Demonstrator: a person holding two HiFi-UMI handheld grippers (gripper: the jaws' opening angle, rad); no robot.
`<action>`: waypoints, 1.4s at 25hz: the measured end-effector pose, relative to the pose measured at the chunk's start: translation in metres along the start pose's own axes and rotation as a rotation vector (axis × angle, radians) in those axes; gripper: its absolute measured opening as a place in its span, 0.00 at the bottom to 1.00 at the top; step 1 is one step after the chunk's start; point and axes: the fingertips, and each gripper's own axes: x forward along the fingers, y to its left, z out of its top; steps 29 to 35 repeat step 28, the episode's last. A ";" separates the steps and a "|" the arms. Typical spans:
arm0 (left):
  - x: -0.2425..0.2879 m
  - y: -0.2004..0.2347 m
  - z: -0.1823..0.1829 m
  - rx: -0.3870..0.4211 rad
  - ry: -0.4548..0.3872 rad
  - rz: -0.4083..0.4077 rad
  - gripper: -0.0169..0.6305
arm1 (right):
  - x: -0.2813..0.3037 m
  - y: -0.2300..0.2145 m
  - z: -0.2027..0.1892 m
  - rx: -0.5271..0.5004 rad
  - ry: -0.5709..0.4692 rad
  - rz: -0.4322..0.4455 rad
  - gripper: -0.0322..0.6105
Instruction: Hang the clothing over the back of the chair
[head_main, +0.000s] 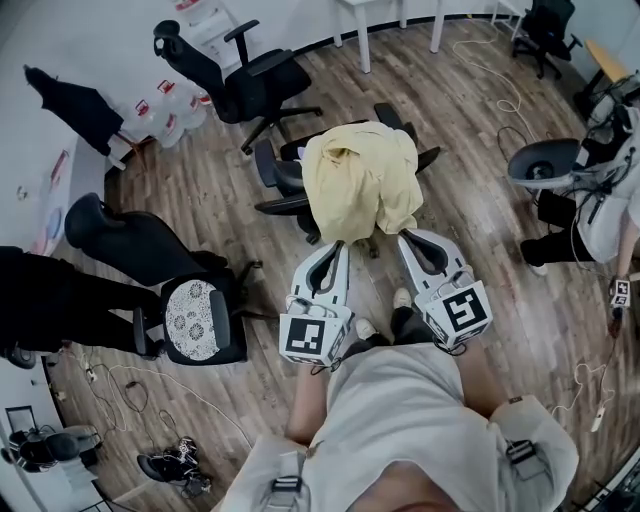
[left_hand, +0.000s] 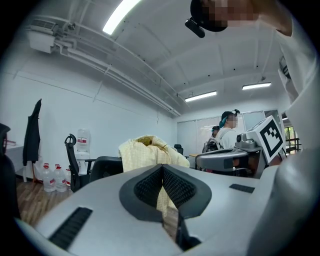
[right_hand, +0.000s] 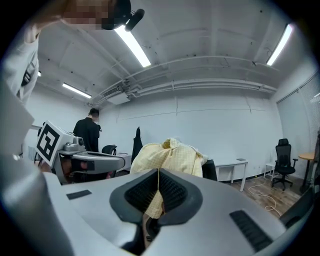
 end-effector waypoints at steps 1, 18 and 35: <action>0.000 0.000 -0.001 0.000 0.002 0.000 0.05 | 0.000 0.001 0.000 -0.006 0.004 0.001 0.09; 0.005 0.007 -0.008 -0.003 0.020 0.001 0.05 | 0.012 0.003 -0.001 -0.037 0.009 0.025 0.08; 0.005 0.013 -0.005 -0.004 0.019 0.003 0.05 | 0.019 0.005 0.001 -0.034 0.018 0.029 0.08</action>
